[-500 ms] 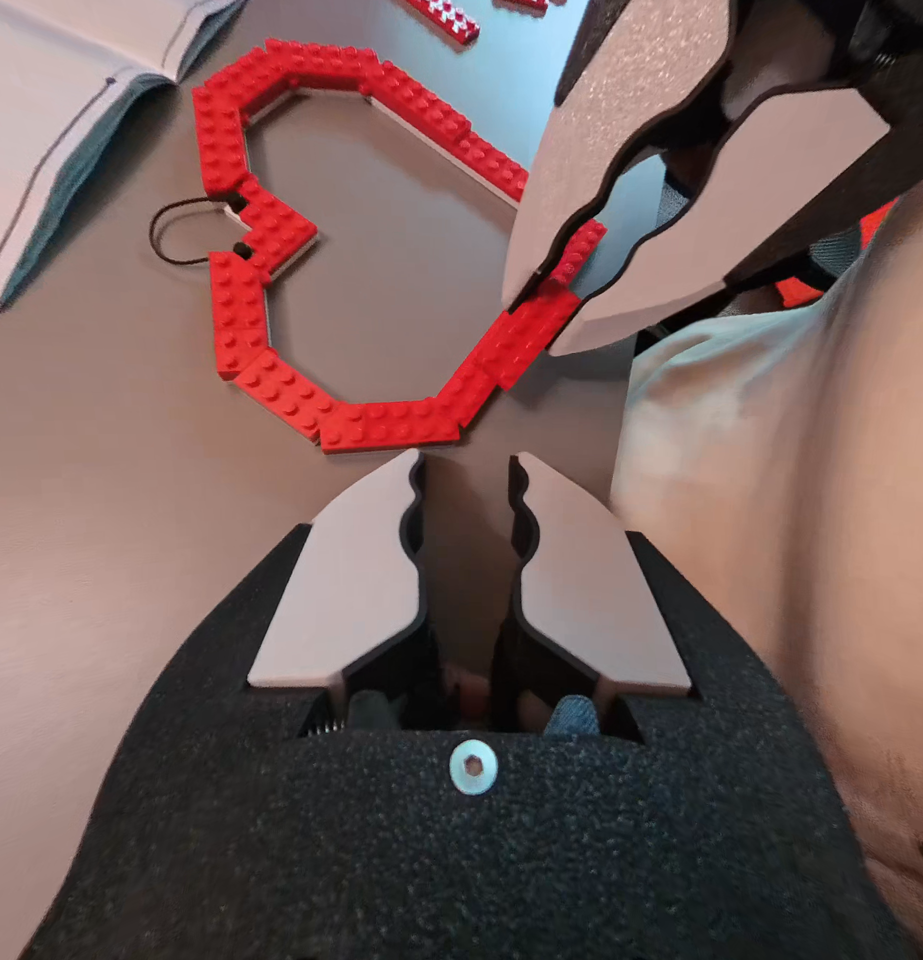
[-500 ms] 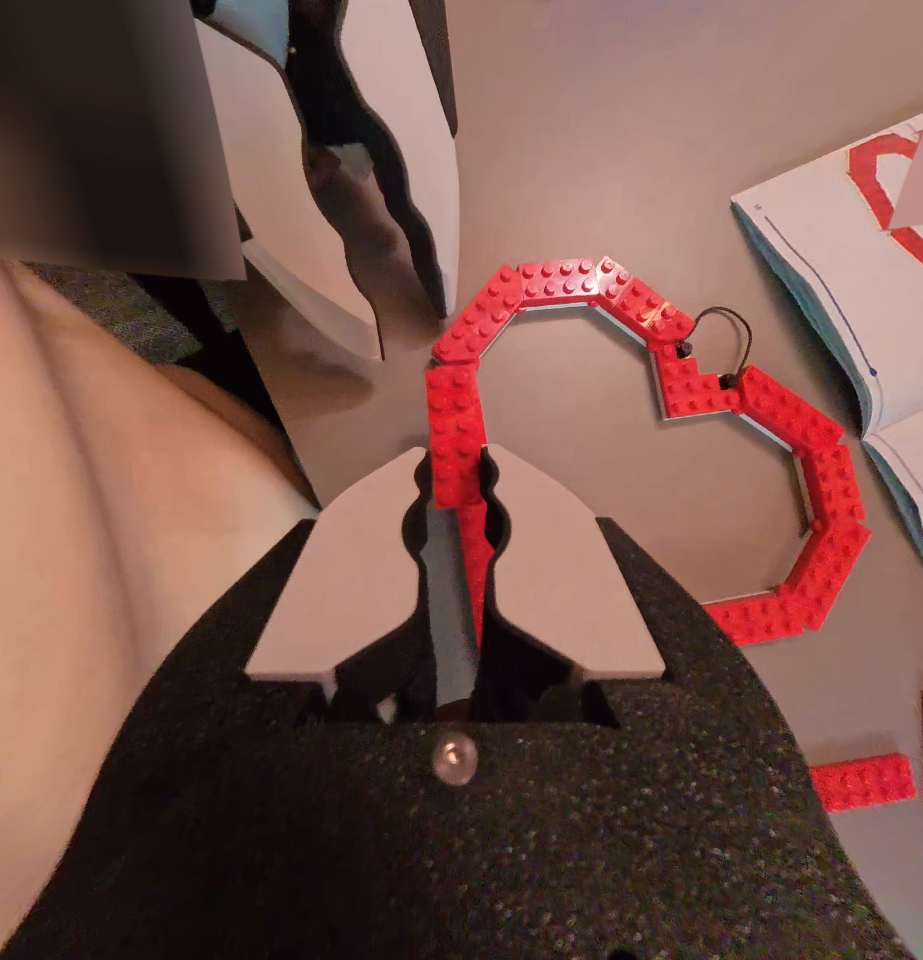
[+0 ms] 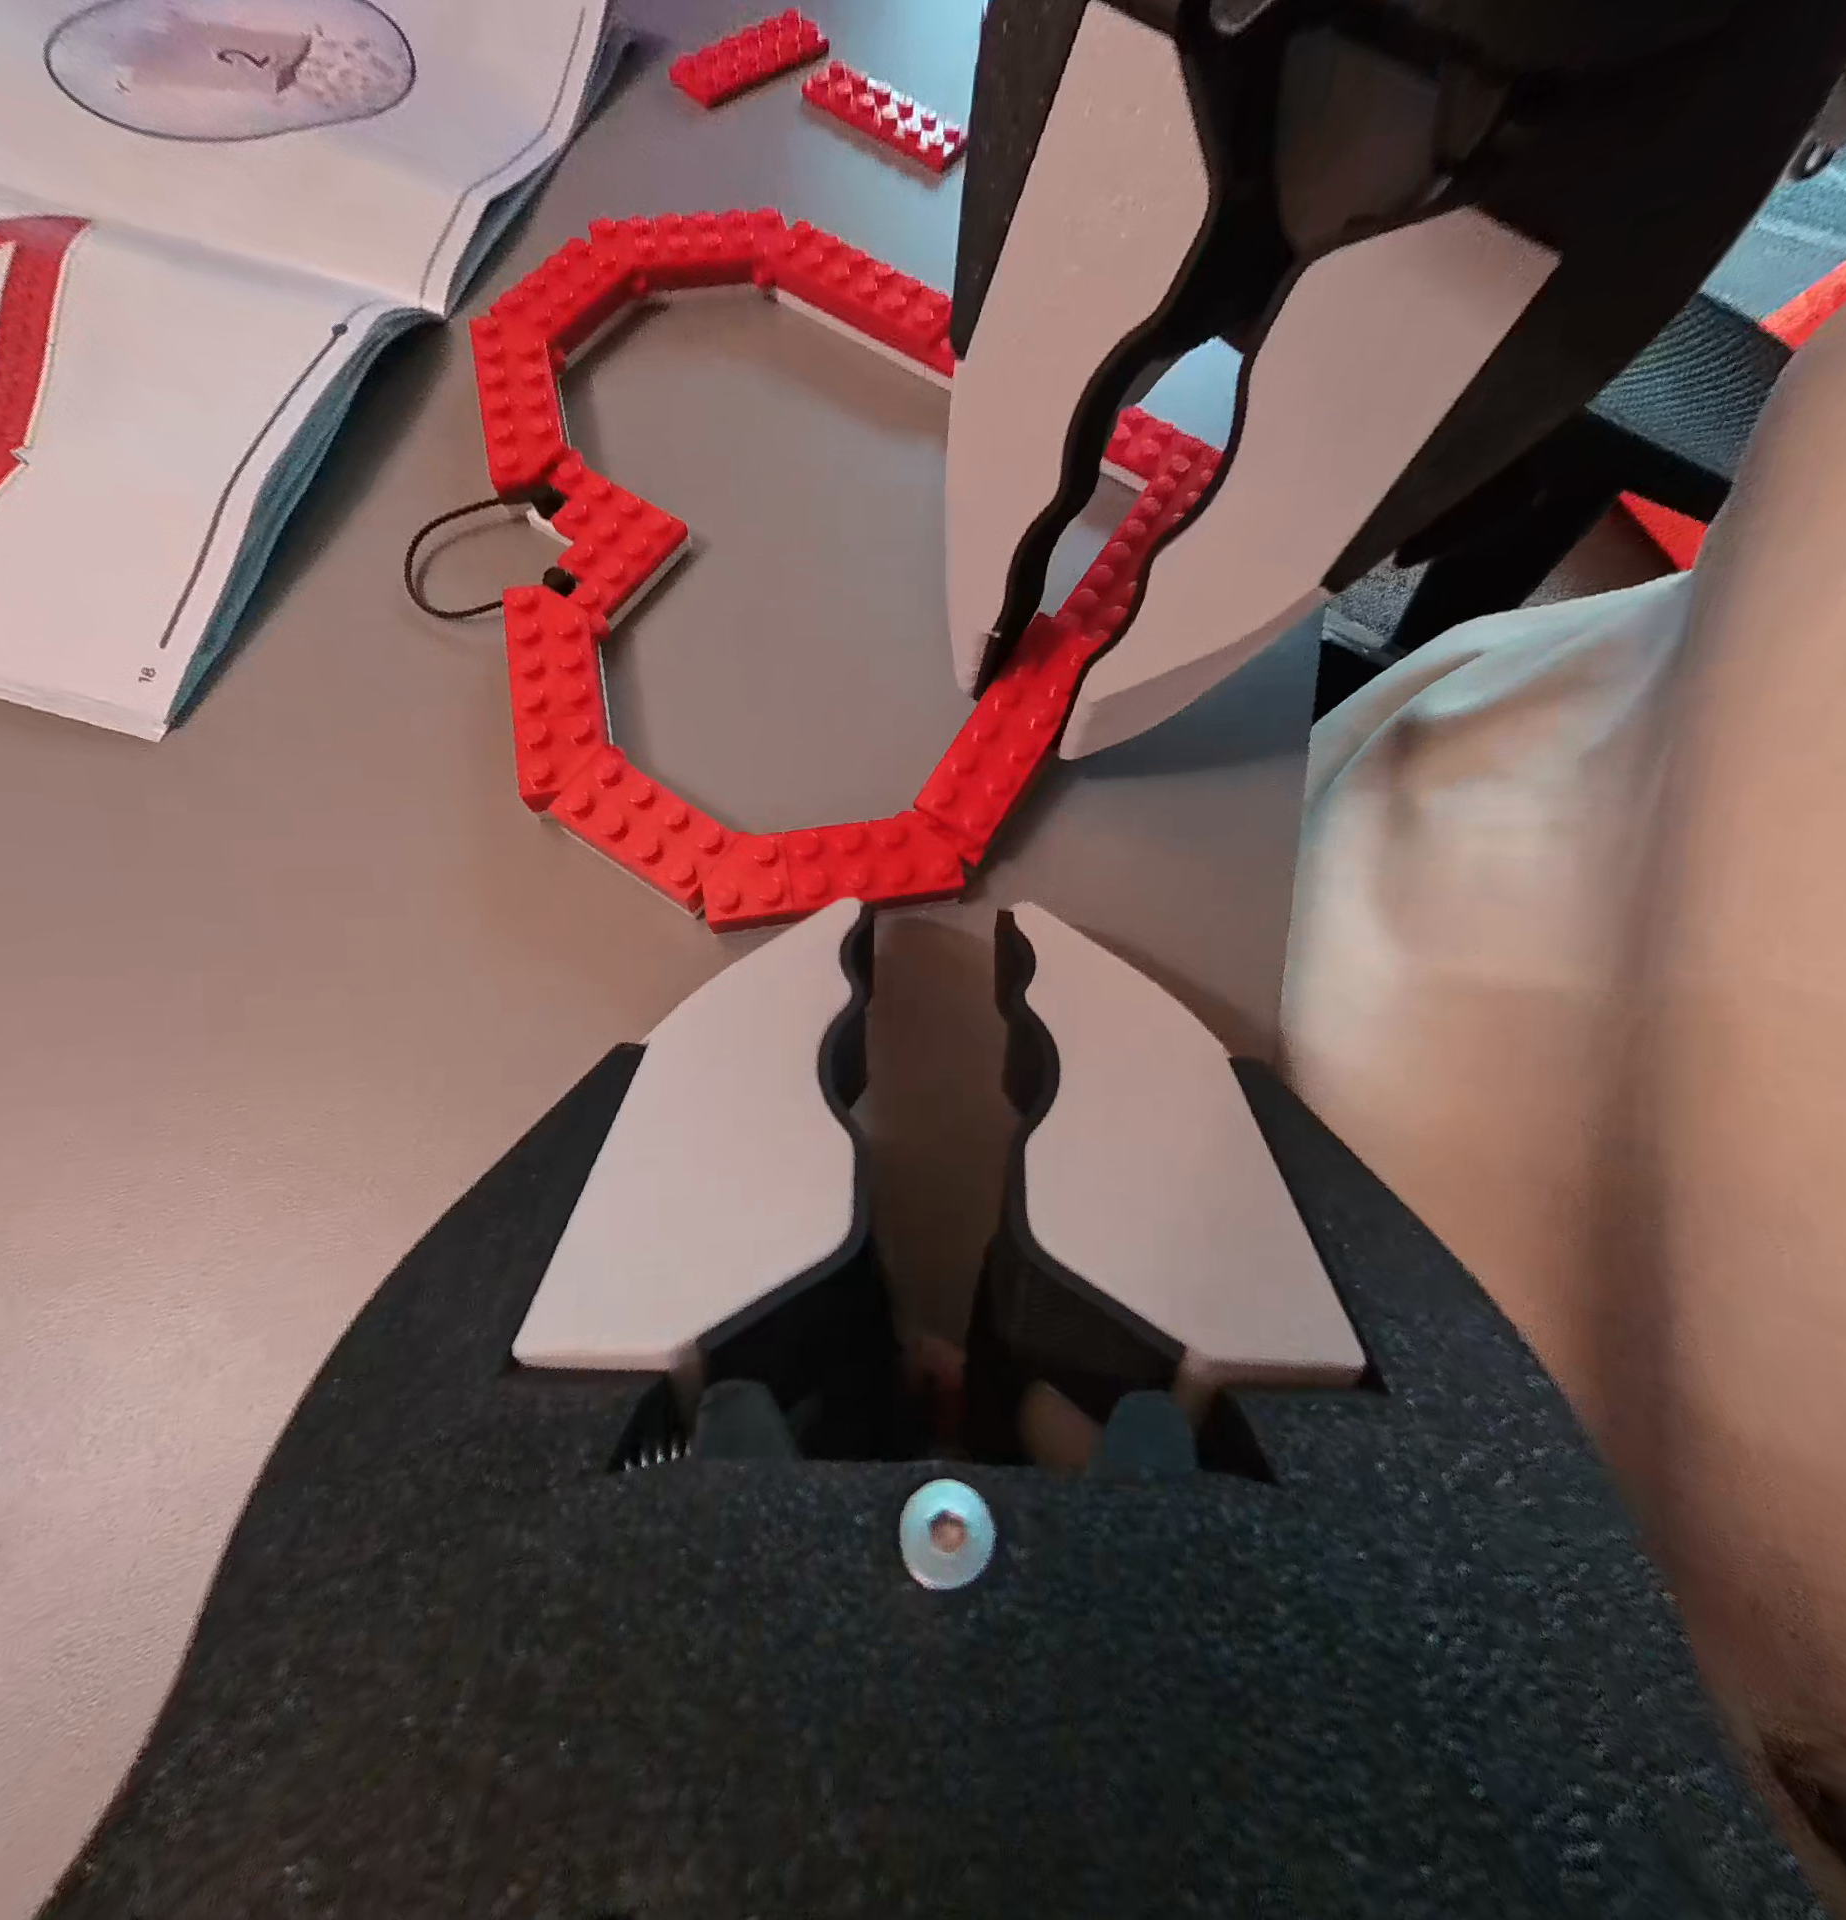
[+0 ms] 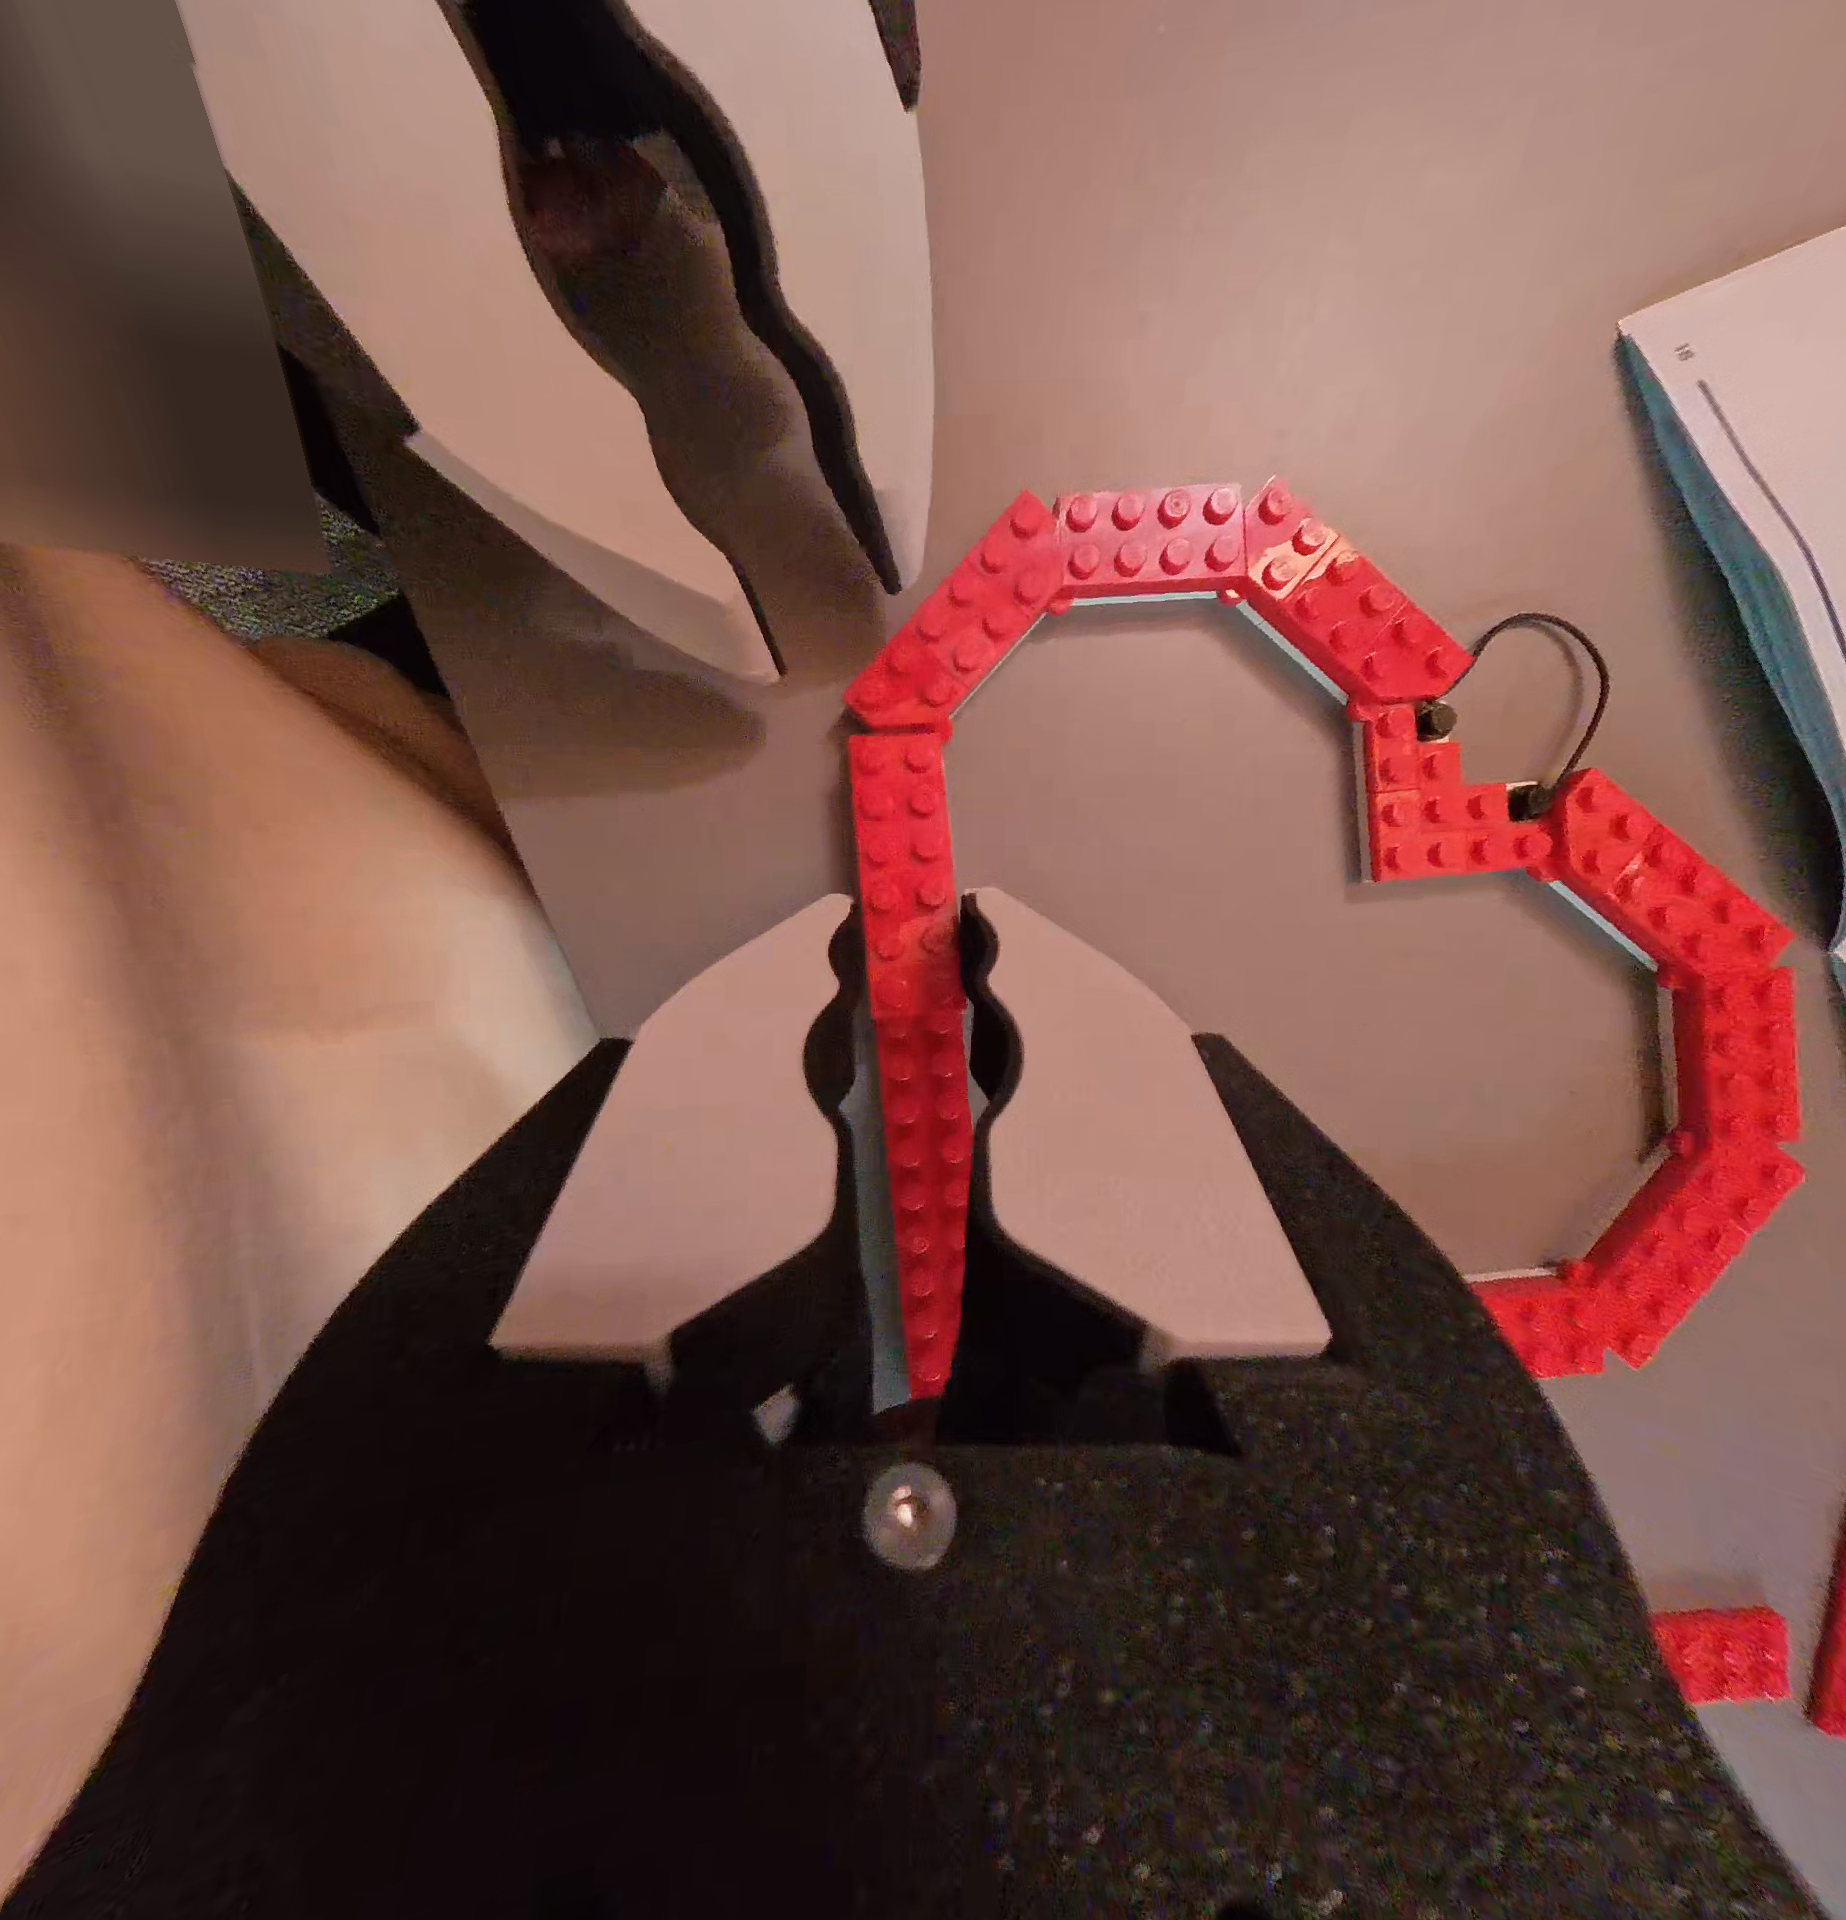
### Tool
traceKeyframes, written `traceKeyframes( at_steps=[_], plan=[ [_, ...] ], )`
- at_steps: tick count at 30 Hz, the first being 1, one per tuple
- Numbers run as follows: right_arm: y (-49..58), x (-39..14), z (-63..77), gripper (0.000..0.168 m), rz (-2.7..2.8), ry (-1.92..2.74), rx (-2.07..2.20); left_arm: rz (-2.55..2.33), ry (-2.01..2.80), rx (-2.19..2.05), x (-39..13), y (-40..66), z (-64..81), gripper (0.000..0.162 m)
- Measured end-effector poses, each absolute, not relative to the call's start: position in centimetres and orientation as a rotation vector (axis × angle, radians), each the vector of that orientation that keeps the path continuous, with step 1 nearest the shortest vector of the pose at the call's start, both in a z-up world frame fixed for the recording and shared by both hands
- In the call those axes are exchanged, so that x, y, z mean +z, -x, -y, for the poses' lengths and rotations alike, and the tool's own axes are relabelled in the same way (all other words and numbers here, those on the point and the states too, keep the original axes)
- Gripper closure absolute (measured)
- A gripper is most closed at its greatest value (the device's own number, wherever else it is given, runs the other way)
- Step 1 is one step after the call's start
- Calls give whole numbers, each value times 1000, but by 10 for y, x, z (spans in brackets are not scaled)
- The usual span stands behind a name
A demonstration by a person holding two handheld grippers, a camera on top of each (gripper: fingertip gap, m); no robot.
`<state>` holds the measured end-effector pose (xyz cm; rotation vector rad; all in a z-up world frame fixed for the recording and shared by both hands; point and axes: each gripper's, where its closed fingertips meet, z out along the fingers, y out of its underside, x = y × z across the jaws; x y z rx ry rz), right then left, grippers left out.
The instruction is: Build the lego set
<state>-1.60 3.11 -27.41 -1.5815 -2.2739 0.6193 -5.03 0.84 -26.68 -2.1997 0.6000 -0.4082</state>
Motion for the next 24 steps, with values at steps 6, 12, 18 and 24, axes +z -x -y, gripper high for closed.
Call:
traceKeyframes(
  at_steps=[6, 12, 18, 24],
  plan=[
    [17, -276, -31, 151, 2282, 1571, 598, -634, 2162, -403, -261, 44, -10, 142],
    [18, -278, -30, 151, 2283, 1582, 588, -663, 2167, -385, -264, 42, -11, 142],
    [18, -279, -30, 151, 2281, 1582, 583, -704, 2084, -354, -253, 33, -19, 150],
    [19, -280, -30, 151, 2272, 1590, 595, -712, 2144, -354, -265, 29, -27, 162]
  ],
)
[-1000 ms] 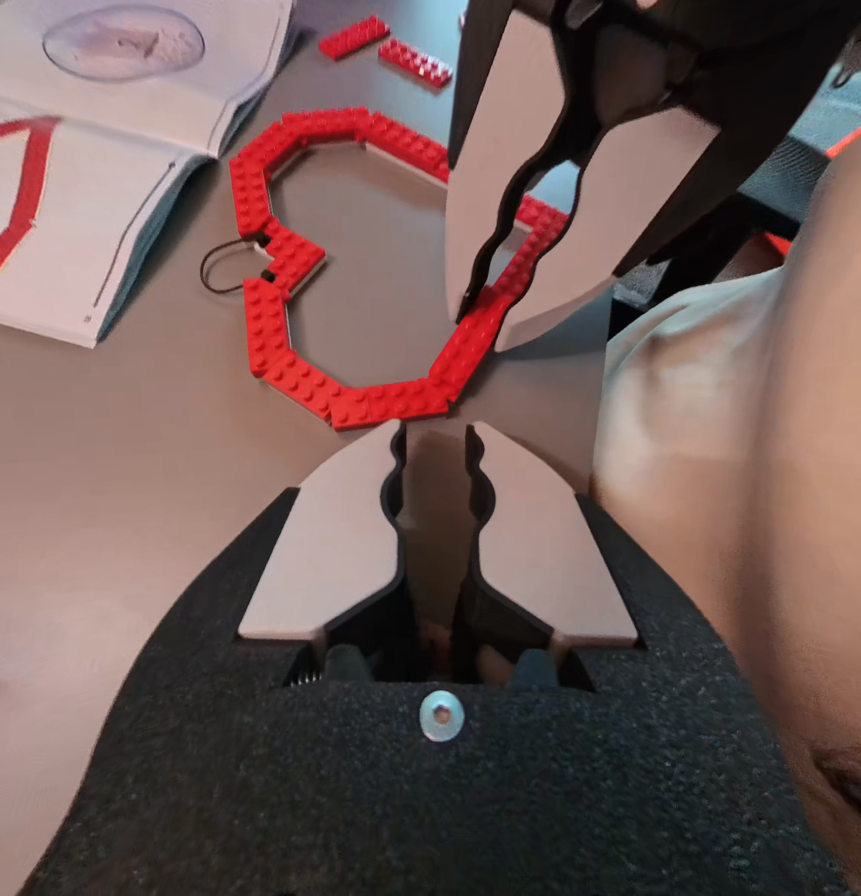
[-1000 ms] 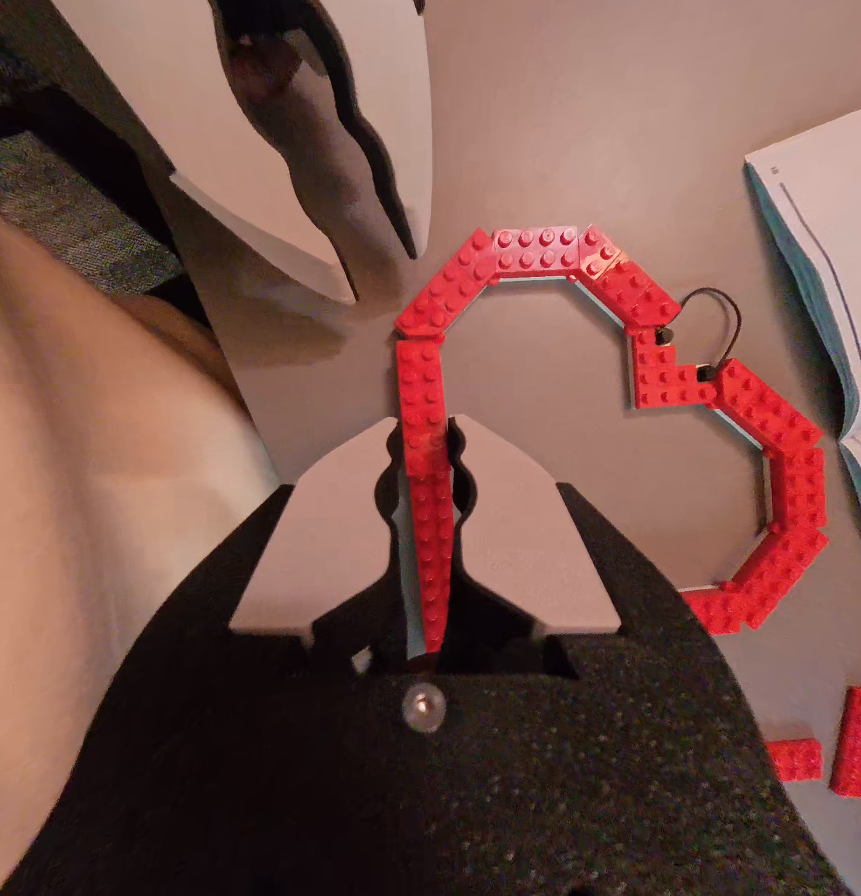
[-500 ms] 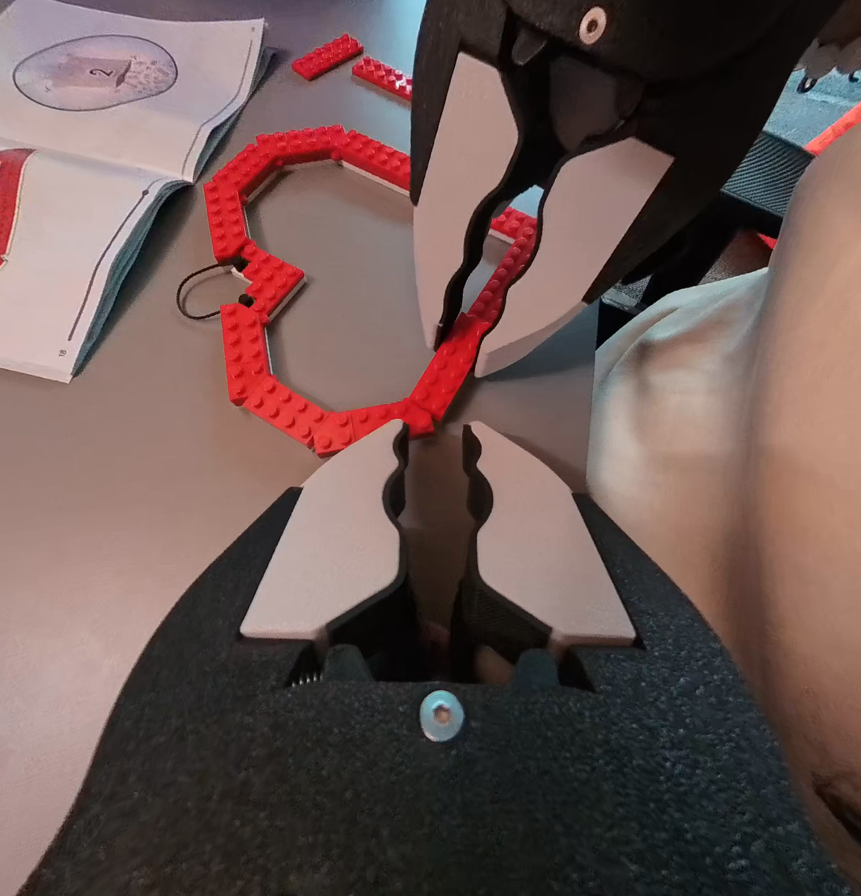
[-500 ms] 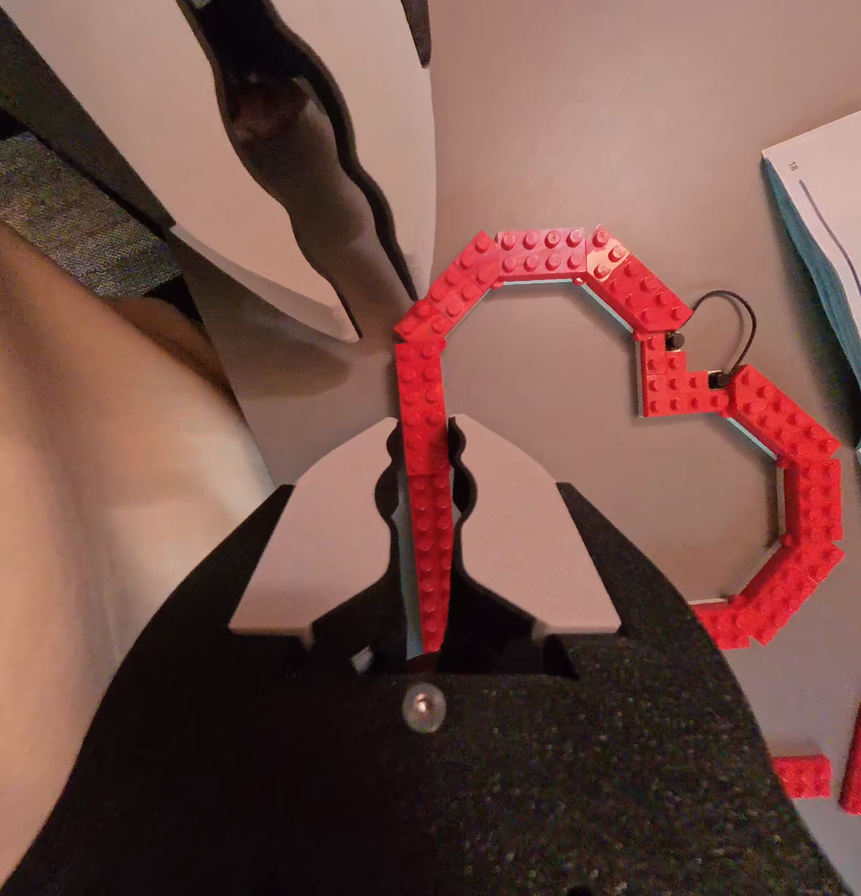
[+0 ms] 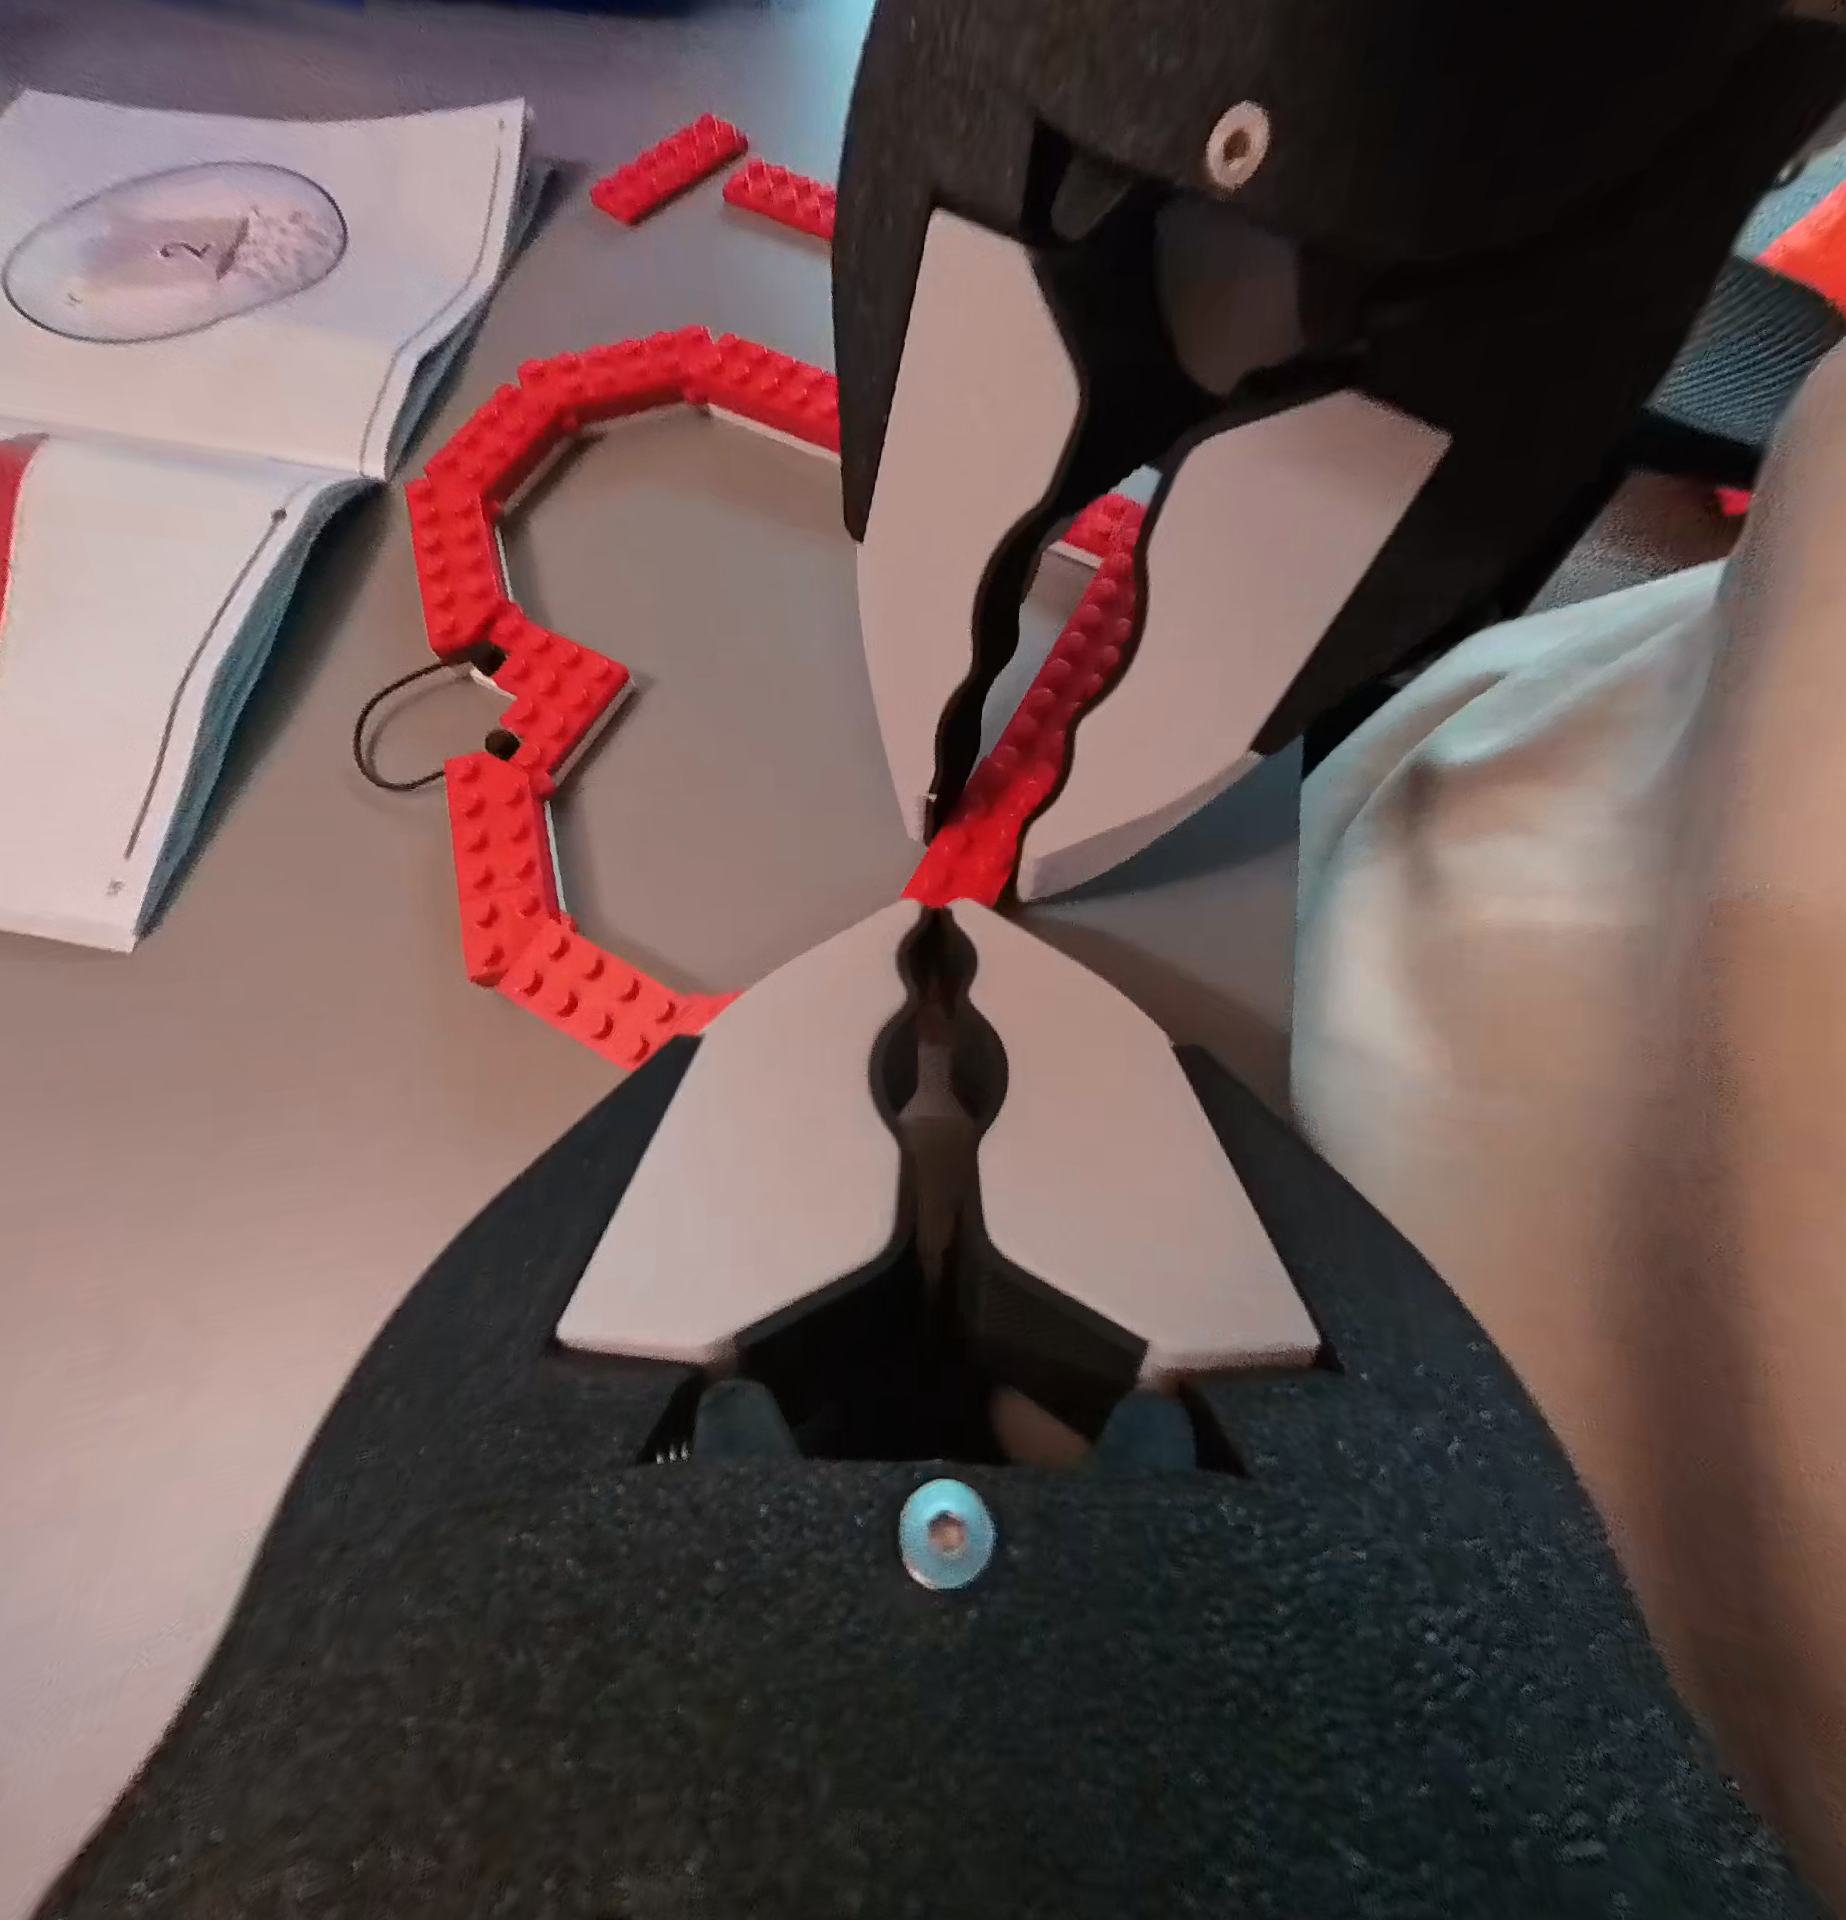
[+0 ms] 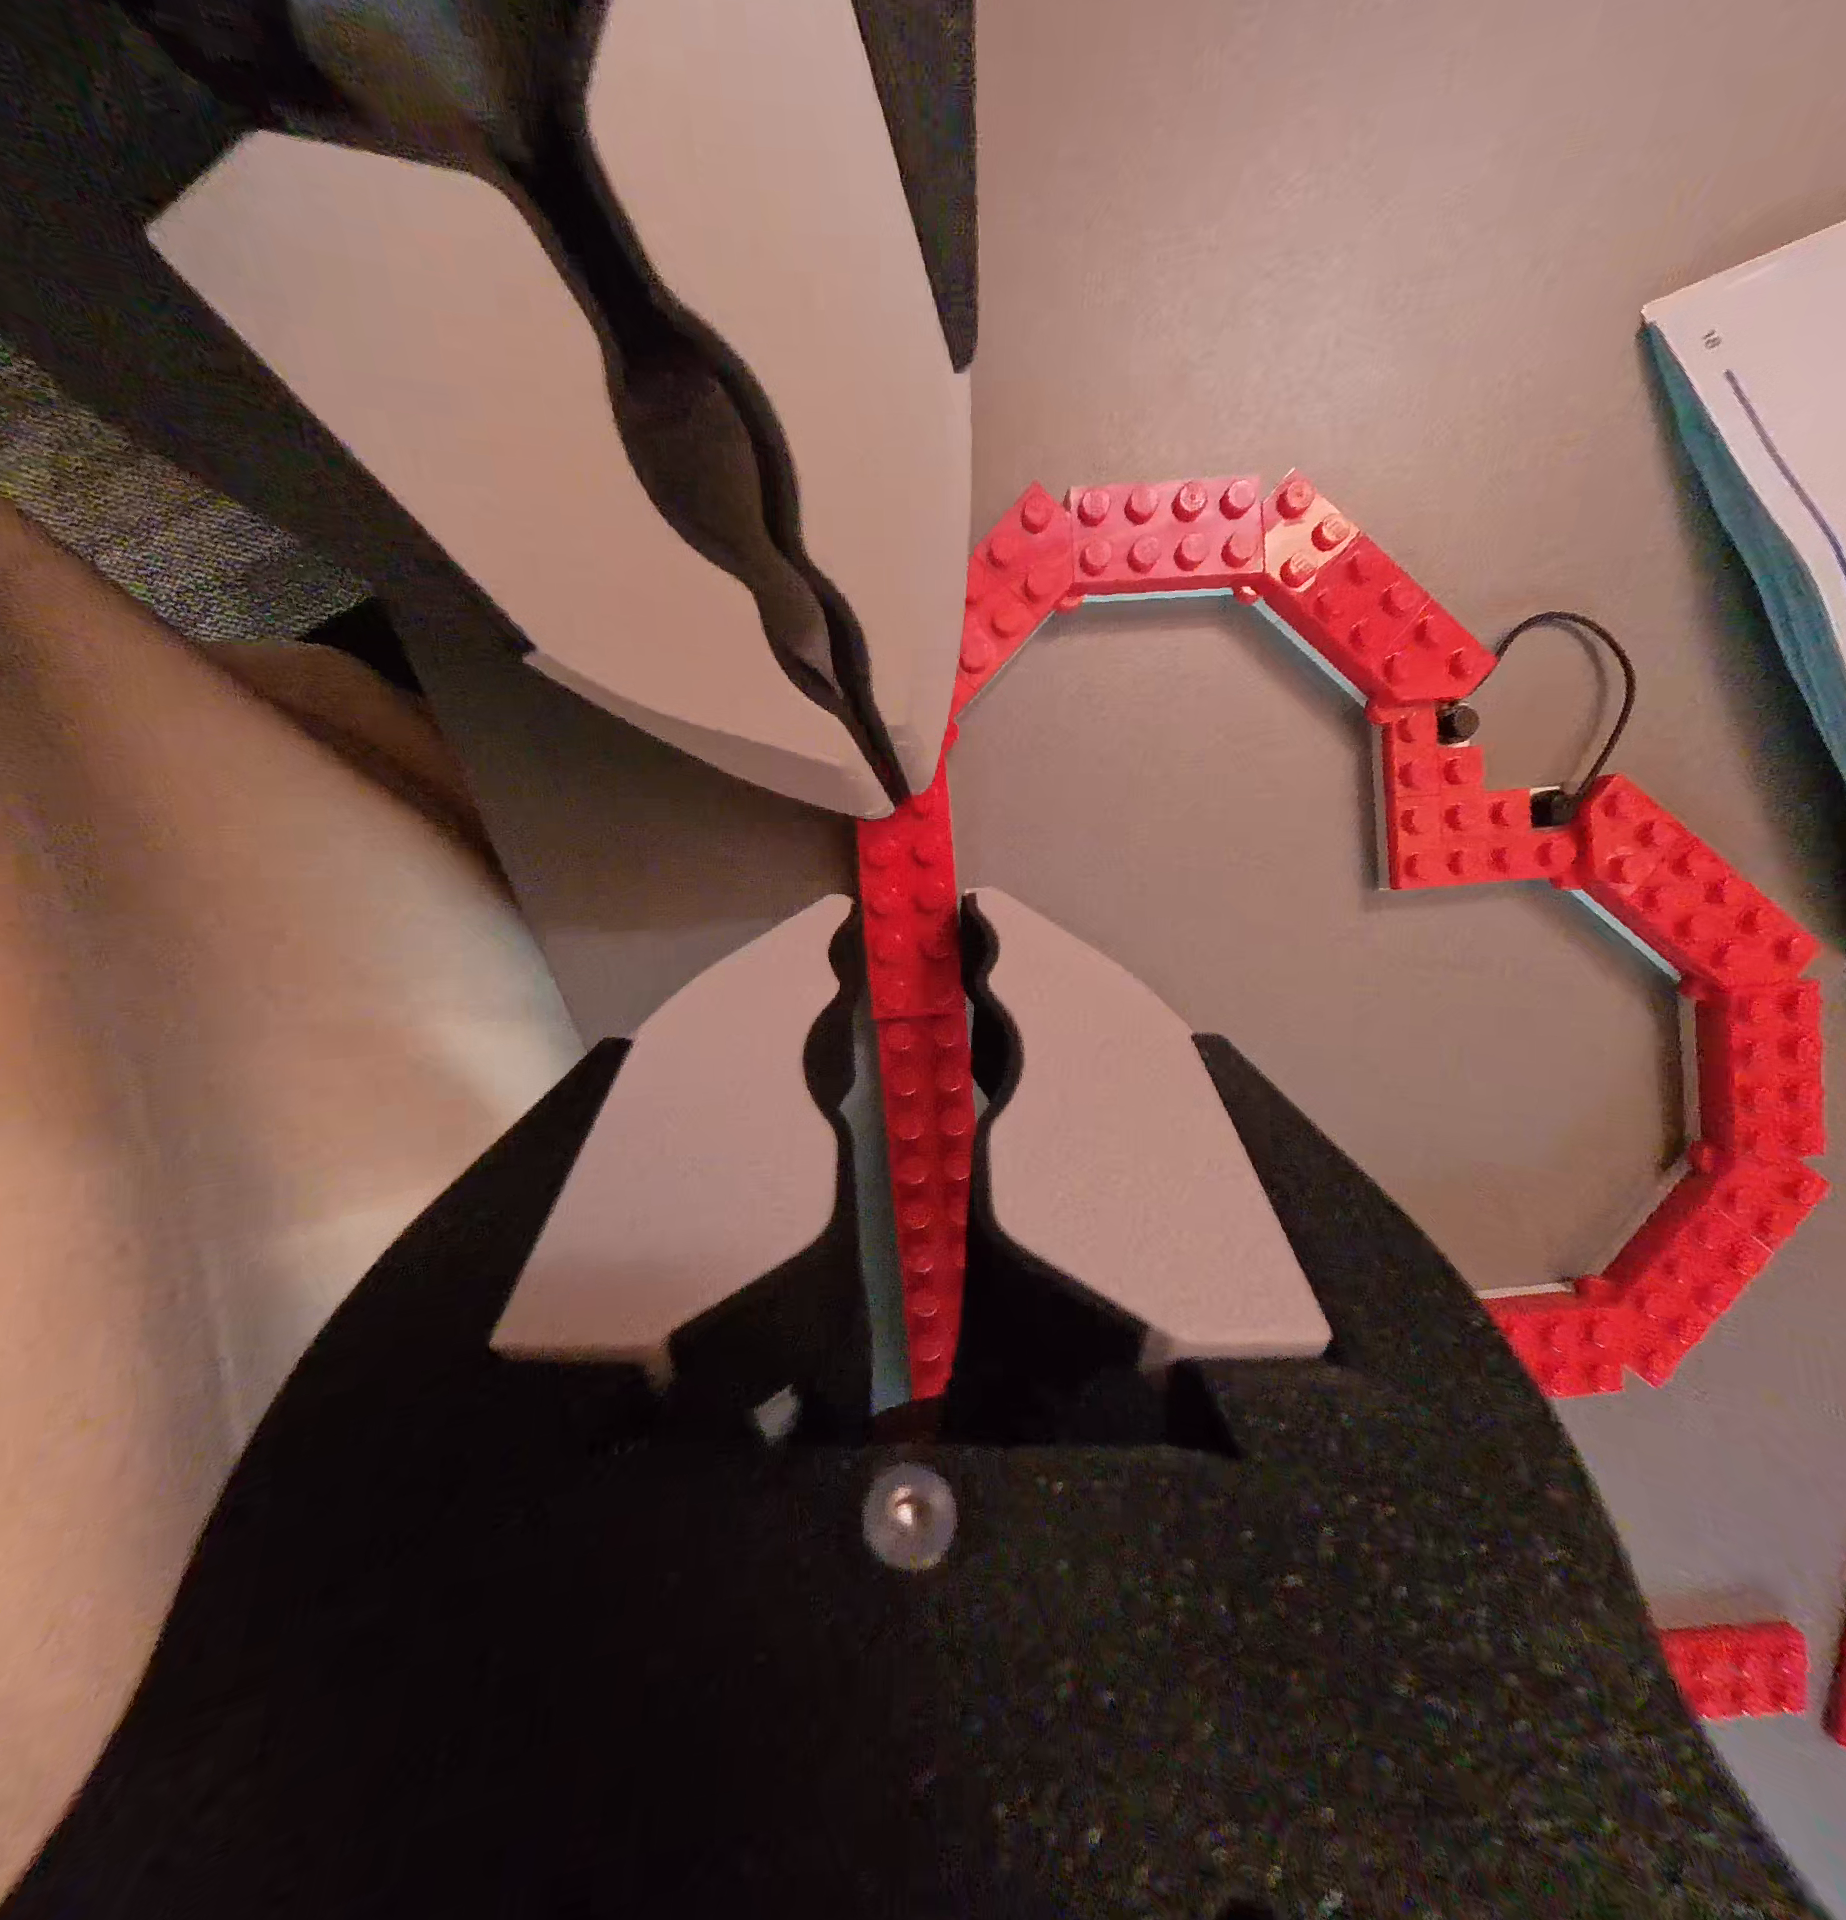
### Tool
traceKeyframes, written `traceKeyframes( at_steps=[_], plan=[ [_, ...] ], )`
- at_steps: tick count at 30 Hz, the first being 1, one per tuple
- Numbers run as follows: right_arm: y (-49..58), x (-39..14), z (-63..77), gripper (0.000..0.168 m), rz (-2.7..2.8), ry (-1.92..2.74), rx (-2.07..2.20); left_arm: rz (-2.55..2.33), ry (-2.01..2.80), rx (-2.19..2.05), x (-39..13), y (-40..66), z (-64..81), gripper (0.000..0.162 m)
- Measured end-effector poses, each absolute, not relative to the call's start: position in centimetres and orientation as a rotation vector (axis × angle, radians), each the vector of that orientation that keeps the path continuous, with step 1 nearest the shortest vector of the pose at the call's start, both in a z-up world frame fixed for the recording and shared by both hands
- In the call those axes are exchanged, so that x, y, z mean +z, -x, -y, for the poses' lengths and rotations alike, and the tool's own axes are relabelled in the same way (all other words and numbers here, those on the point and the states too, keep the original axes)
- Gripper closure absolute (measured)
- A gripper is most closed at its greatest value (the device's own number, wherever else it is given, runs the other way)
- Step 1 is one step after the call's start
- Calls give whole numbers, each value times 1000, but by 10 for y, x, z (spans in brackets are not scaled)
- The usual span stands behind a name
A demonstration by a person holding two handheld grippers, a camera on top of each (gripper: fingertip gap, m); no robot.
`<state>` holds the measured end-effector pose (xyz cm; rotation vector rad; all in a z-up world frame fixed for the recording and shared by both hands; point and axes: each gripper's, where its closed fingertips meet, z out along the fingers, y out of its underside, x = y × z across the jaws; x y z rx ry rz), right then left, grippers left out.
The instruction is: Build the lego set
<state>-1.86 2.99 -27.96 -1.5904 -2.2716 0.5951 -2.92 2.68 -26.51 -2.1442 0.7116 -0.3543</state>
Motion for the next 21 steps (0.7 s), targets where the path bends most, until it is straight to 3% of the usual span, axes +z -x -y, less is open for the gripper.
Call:
traceKeyframes(
  at_steps=[8, 14, 21],
  plan=[
    [20, -263, -31, 148, 2196, 1602, 748, -652, 2204, -435, -265, 29, -26, 162],
    [16, -268, -34, 166, 2188, 1635, 729, -609, 2265, -464, -266, 29, -26, 162],
    [15, -270, -35, 166, 2228, 1695, 634, -601, 2316, -495, -267, 29, -26, 162]
  ],
)
